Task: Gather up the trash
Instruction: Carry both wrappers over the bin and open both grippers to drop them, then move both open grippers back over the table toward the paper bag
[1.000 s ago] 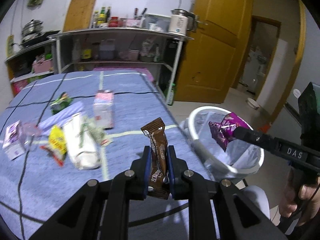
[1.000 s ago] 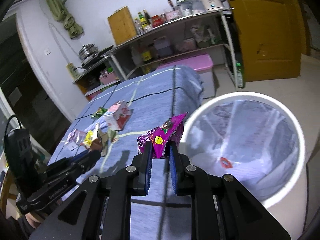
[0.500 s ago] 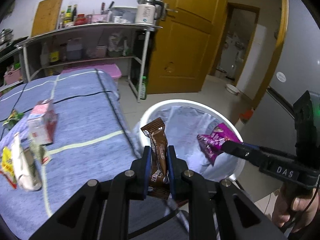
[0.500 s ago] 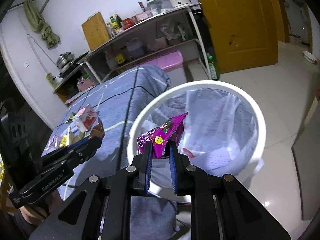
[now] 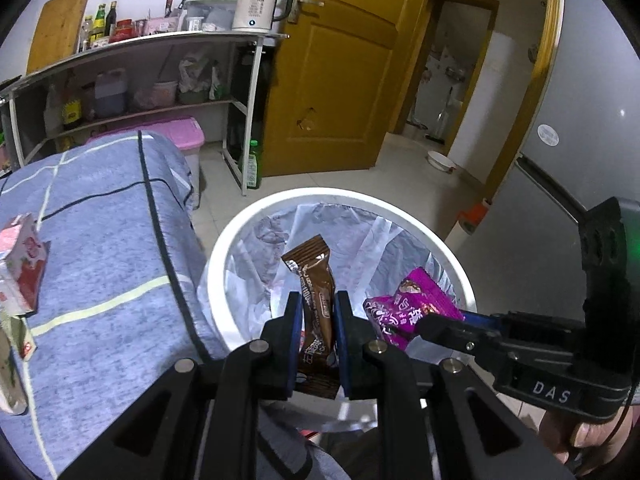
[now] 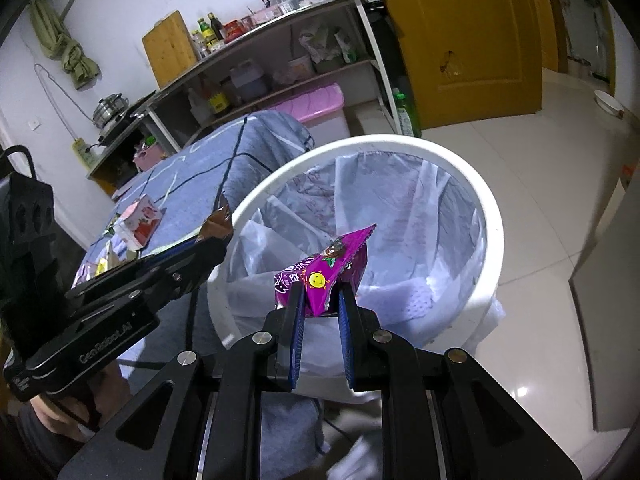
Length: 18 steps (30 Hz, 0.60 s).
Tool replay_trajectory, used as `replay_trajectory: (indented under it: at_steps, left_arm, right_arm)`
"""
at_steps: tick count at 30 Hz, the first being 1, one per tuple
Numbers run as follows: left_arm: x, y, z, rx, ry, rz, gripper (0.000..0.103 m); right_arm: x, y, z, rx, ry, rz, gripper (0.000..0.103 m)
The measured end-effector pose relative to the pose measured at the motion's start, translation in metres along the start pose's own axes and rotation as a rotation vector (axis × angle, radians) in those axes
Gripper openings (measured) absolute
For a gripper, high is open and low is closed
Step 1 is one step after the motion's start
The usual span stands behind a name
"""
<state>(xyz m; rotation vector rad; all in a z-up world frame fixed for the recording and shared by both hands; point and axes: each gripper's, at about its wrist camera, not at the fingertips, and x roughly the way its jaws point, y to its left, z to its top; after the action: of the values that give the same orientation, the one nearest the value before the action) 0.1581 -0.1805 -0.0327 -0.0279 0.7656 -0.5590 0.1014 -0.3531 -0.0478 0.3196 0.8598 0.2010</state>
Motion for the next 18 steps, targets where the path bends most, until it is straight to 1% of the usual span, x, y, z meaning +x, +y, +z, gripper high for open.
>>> replay_trajectory:
  at_steps: [4,5,7,8,9,10,11,18]
  left_arm:
    - [0.005,0.001,0.000,-0.006,0.006,-0.010,0.019]
    - [0.005,0.001,0.000,-0.007,0.007,-0.012,0.021]
    - [0.006,0.003,0.000,-0.011,0.007,-0.011,0.030]
    - [0.005,0.004,0.000,-0.016,0.005,-0.012,0.040]
    - [0.004,0.006,0.000,-0.020,0.001,-0.013,0.045]
    - [0.004,0.006,0.000,-0.023,-0.003,-0.014,0.045]
    - [0.003,0.007,-0.001,-0.024,-0.005,-0.013,0.045]
    - [-0.007,0.013,-0.002,-0.036,-0.024,-0.004,0.045]
  right_arm:
    - [0.004,-0.002,-0.001,-0.002,0.021,-0.007,0.018]
    - [0.004,-0.002,-0.001,-0.004,0.022,-0.007,0.018]
    - [0.005,-0.002,-0.001,-0.010,0.024,-0.013,0.021]
    - [0.005,-0.001,-0.001,-0.010,0.024,-0.015,0.023]
    - [0.005,-0.002,-0.001,-0.009,0.024,-0.015,0.027]
    - [0.005,-0.002,-0.001,-0.006,0.023,-0.016,0.031]
    - [0.005,-0.002,-0.001,-0.004,0.022,-0.016,0.032]
    - [-0.002,-0.001,0.000,-0.001,-0.005,-0.028,0.032]
